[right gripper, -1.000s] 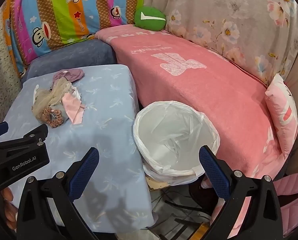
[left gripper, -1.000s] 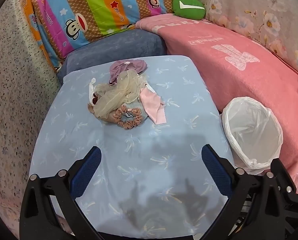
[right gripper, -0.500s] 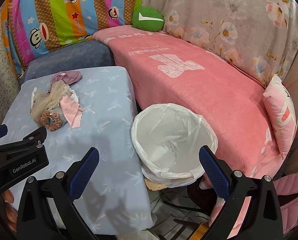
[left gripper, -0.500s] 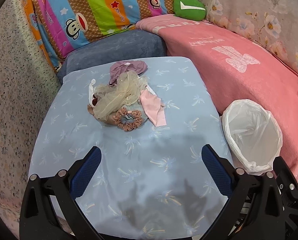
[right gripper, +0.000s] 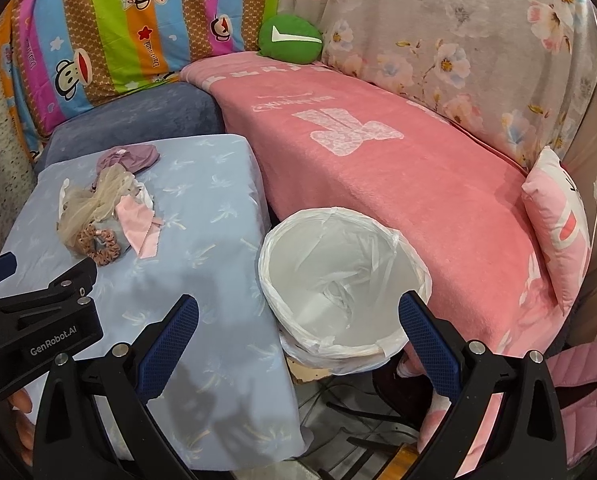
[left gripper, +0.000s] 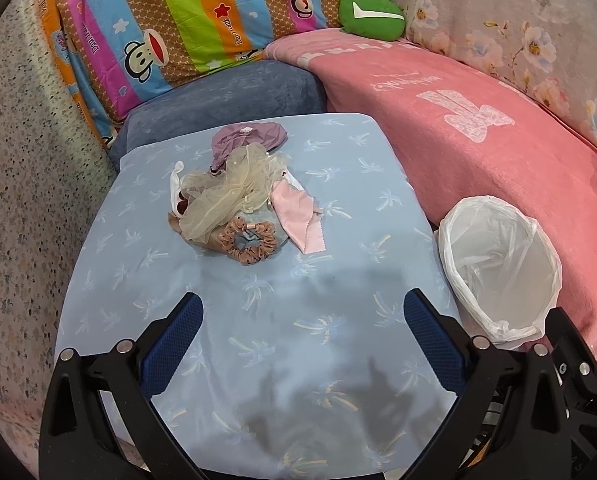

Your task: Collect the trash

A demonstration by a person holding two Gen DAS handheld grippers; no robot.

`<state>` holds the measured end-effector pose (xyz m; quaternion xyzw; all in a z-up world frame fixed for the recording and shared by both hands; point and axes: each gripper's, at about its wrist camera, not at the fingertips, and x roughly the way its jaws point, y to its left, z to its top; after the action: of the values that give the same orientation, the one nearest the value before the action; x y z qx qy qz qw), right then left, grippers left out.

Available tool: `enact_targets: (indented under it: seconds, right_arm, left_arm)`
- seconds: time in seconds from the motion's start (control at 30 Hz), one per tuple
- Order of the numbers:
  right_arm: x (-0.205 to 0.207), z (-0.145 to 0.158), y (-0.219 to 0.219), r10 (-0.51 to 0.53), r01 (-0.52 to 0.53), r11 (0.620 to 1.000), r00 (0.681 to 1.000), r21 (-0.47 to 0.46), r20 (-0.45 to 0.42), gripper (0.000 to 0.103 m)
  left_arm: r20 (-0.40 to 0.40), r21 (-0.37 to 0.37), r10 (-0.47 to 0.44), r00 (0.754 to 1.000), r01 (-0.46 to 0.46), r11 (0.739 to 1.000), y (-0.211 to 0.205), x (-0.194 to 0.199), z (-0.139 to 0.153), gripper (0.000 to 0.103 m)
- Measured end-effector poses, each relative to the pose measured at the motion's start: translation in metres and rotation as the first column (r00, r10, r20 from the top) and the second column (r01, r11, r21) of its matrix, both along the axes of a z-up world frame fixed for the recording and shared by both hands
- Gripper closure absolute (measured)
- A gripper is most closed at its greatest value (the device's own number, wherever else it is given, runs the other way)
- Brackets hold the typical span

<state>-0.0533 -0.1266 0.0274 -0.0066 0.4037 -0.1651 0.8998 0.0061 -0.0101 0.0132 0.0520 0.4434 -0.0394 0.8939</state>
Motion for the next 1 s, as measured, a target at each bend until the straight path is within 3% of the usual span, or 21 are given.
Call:
enact_targets:
  seconds: [1.0]
  right_arm:
    - [-0.0017, 0.0034, -0.0039, -0.016, 0.016, 1.0, 1.0, -0.004, 0.005, 0.006]
  left_arm:
    - [0.002, -0.005, -0.022, 1.0, 0.022, 1.0, -0.0038, 0.0007, 0.0031, 0.007]
